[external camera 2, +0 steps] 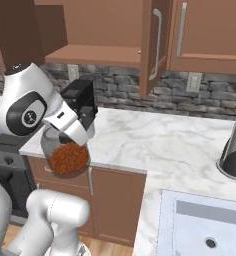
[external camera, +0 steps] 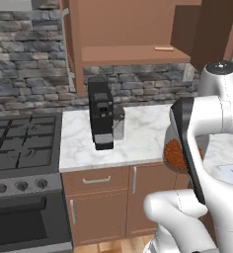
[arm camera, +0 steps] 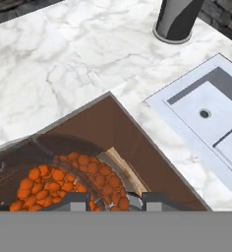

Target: Pick the candle and jar from the dining table and place them in the open cabinet. Close the cabinet after placing the objects.

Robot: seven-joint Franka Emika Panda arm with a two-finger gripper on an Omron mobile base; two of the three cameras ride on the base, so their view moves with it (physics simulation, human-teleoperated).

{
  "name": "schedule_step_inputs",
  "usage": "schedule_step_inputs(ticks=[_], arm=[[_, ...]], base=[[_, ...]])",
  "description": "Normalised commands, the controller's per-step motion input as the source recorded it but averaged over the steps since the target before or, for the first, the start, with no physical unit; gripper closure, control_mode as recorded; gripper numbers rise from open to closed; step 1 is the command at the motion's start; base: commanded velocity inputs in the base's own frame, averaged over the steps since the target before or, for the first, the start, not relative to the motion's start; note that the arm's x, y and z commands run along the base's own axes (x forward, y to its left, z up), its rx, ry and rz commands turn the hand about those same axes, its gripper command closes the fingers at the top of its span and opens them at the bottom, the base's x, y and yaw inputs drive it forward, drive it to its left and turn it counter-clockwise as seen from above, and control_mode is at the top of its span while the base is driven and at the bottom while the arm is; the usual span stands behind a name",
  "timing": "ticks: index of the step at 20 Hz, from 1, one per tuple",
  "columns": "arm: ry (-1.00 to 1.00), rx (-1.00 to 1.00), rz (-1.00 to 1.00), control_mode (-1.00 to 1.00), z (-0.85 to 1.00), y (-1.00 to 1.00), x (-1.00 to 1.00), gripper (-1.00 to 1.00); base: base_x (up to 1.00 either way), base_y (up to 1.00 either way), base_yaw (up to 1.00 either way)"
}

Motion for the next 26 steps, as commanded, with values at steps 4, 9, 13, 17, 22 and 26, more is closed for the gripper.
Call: schedule_step_inputs(ticks=[4,9,13,17,22,26], arm=[[0.00,0.00,0.00,1.00,0.00,0.00,0.00,1.00],[0.00,0.00,0.00,1.00,0.00,0.00,0.00,1.00],[0.00,0.00,0.00,1.00,0.00,0.00,0.00,1.00],[0.00,0.00,0.00,1.00,0.00,0.00,0.00,1.00],[0.00,0.00,0.00,1.00,0.00,0.00,0.00,1.00],[0.00,0.00,0.00,1.00,0.00,0.00,0.00,1.00]], base=[[0.61,0.17,0.00],[0.21,0.01,0.00],[0.30,0.00,0.00],[0.39,0.00,0.00],[0.46,0.00,0.00],[0.42,0.00,0.00]])
